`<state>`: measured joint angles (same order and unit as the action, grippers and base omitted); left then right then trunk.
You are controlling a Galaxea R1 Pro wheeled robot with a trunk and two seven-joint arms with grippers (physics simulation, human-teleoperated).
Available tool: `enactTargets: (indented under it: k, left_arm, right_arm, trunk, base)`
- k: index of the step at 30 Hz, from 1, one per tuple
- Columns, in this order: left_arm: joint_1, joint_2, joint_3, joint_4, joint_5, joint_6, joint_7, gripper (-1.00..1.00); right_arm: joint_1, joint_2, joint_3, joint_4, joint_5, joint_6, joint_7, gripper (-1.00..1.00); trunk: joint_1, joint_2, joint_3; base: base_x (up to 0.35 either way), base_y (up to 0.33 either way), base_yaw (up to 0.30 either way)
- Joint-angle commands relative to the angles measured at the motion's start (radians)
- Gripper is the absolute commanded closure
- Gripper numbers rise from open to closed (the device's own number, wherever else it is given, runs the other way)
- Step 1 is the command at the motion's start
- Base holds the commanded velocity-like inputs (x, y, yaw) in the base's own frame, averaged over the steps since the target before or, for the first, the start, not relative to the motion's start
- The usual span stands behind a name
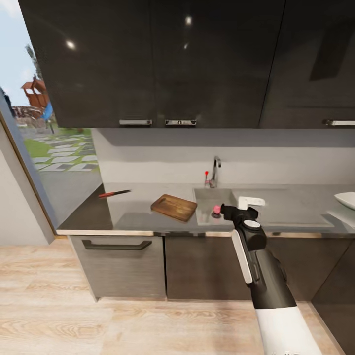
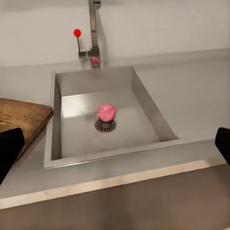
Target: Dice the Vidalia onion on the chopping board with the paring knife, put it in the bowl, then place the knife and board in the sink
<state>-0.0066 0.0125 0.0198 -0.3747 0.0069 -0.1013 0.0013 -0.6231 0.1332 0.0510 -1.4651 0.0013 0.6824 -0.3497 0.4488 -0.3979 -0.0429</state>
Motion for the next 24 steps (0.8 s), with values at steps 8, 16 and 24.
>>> enactTargets:
  k: [8, 16, 24]
  left_arm:
    - [-0.001, 0.0, 0.002, 0.0, 0.001, -0.003, 0.0, -1.0]
    - [-0.001, 0.001, 0.003, 0.0, 0.001, -0.003, 0.0, -1.0]
    - [-0.001, 0.001, 0.002, -0.001, 0.001, -0.003, -0.001, -1.0]
  right_arm:
    - [-0.003, -0.001, 0.035, 0.015, 0.0, 0.006, 0.001, -1.0]
    - [-0.002, -0.002, 0.154, 0.006, -0.001, 0.0, -0.003, -1.0]
    - [-0.002, 0.0, 0.166, 0.006, -0.006, -0.003, -0.003, -1.0]
  trunk:
    - [0.001, -0.002, -0.002]
    - [0.001, -0.002, -0.002]
    - [0.001, -0.002, -0.002]
  base:
    - [0.329, 0.0, 0.0]
    - [0.345, 0.0, 0.0]
    - [0.271, 0.0, 0.043]
